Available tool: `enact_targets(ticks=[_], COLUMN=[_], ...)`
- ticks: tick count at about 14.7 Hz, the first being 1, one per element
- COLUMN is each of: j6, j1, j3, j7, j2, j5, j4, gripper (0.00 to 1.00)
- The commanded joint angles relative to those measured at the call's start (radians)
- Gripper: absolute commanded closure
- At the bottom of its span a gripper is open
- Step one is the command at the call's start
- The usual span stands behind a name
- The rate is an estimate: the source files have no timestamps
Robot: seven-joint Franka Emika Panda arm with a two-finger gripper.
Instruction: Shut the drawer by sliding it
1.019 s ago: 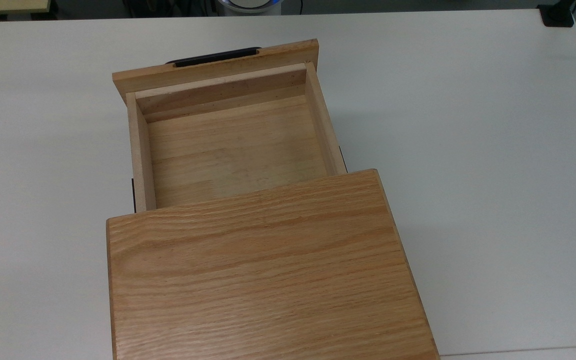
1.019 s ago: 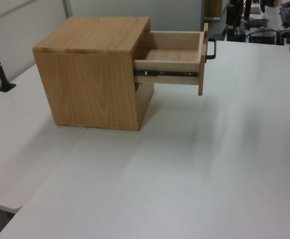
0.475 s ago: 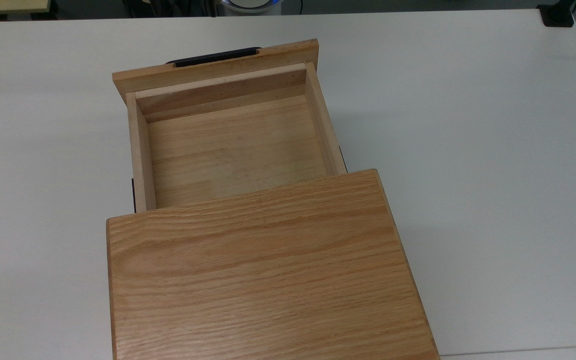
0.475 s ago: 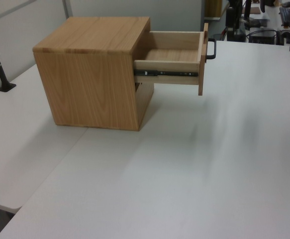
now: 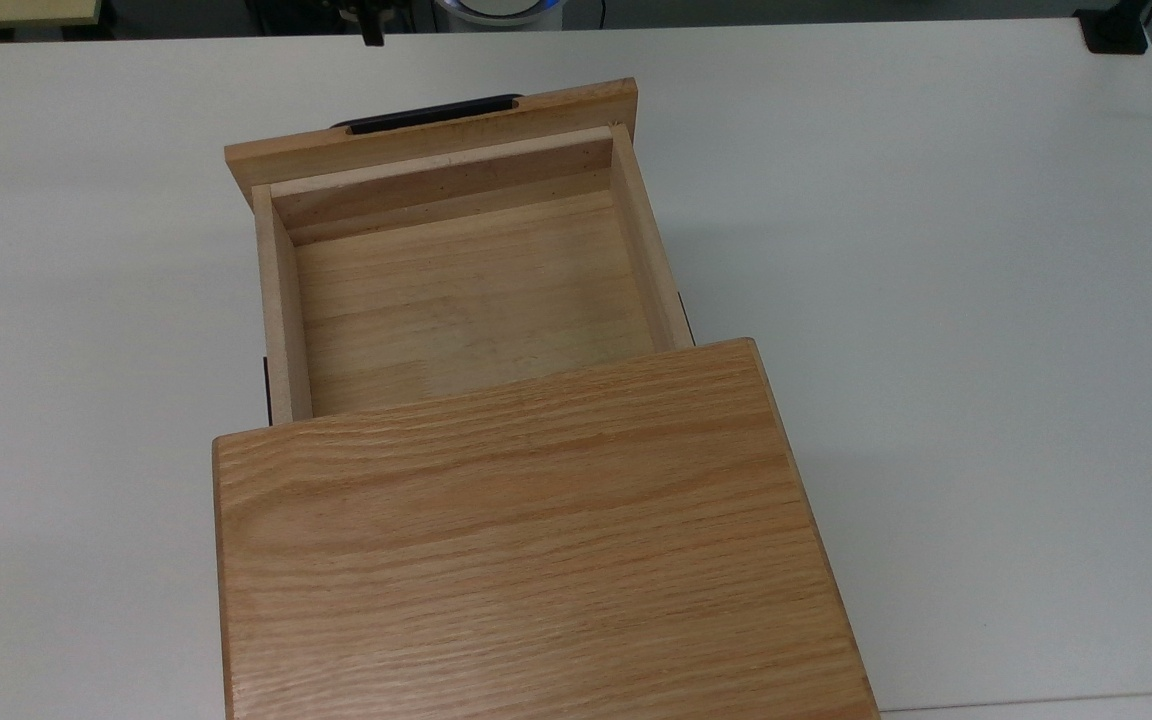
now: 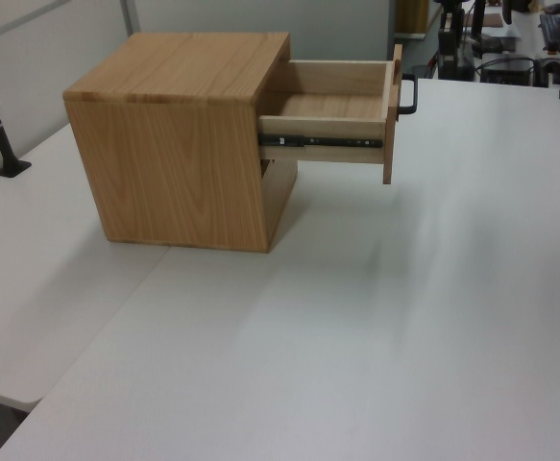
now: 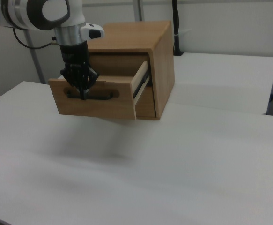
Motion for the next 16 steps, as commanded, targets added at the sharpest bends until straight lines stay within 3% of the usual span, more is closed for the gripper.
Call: enact_targets(ticks=[1, 10, 16], j6=[-0.026, 0.026, 0.221], j1=[0.002, 0.048, 0.091], j3=[0.007, 0.005, 0.007], j7=[-0.06, -0.093, -0.028], j2=[0.007, 0.087, 0.139], j5=[0.005, -0.01, 0.024], j4=[0.015, 0.001, 0.012], gripper=[1.0, 1.0, 1.0])
